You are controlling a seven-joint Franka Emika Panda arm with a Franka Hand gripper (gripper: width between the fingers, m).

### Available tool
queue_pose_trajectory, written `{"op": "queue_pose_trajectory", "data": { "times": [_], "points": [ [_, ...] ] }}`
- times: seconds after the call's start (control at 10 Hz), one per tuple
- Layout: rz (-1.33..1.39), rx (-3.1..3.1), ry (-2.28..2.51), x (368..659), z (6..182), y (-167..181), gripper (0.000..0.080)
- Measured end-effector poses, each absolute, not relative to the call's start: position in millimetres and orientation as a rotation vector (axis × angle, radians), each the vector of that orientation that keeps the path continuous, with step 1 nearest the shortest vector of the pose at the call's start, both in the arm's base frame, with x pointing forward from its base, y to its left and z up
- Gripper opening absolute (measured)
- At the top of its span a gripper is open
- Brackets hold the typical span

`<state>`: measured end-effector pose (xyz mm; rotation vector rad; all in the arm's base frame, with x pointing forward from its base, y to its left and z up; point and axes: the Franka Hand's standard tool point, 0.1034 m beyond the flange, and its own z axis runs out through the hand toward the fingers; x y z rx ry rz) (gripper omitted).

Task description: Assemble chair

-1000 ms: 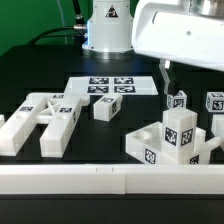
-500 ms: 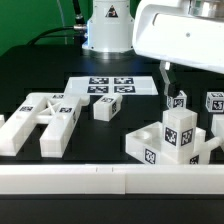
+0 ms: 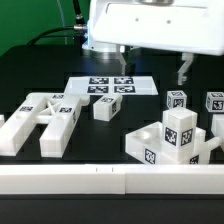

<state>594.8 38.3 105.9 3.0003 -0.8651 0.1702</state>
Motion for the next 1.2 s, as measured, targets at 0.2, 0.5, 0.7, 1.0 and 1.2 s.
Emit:
{"op": "queue_pose_trajectory", "data": {
  "times": [0.2, 0.5, 0.7, 1.0, 1.2],
  "points": [
    [0.167, 2.999, -0.866, 594, 104.9, 38, 0.0649],
    [0.134, 3.007, -0.833, 552, 94.4, 13, 0.0649],
    [0.125, 3.009, -0.807, 526, 87.4, -6, 0.0649],
    [0.13, 3.009, -0.805, 526, 85.8, -4, 0.0649],
    [0.129, 3.009, -0.805, 526, 85.3, -4, 0.0649]
  ]
}}
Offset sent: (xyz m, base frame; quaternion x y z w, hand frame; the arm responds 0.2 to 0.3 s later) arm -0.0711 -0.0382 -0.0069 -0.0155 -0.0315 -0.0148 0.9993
